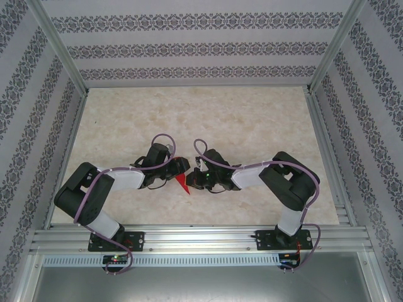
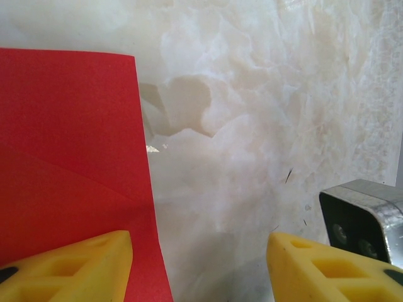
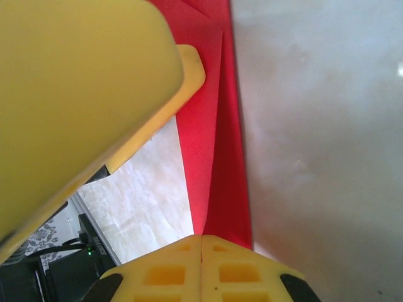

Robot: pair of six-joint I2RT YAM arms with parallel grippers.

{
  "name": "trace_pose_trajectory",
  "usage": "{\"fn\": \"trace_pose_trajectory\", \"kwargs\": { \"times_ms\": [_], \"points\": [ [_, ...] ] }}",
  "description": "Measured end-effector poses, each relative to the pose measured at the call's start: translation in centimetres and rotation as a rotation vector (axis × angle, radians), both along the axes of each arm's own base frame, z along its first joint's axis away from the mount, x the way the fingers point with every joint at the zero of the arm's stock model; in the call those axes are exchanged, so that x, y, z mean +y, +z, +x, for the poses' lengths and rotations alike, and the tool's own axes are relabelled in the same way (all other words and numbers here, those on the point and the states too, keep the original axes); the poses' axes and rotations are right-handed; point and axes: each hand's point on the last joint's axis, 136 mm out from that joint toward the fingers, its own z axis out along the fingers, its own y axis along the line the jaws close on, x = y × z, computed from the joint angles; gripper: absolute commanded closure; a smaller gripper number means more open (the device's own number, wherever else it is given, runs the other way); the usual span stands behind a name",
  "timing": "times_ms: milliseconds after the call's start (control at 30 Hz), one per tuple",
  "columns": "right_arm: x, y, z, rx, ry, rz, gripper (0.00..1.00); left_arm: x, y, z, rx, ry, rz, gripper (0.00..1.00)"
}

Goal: Fold a paper plane with a square sheet of paper (pick it up from the middle)
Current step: Fold the wing for the fifth time at the center of the table.

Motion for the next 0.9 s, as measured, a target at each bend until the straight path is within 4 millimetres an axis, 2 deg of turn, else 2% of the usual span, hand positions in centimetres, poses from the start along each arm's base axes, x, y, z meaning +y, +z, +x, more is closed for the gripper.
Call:
{"fn": "trace_pose_trajectory", "kwargs": {
  "times_ms": [333,533,667,900],
  "points": [
    [0.2,-1.6,-0.7,0.001,0.023,-0.025,0.96,0.0,-0.1,-0.1,0.005,-0.002,0.0,0.41],
    [0.1,-1.4,-0.8,-0.021,0.017,-0.029,0.88,0.0,-0.1,-0.1,0.006,-0.002,0.0,0.41],
    [-0.2,-1.1,-1.6,-0.019,0.024,-0.05,0.85,0.0,-0.1,-0.1,0.006,-0.002,0.0,0.41],
    [-0.3,-1.4,-2.6,-0.007,0.037,-0.08,0.92,0.0,-0.1,-0.1,0.006,-0.002,0.0,0.41]
  ]
}}
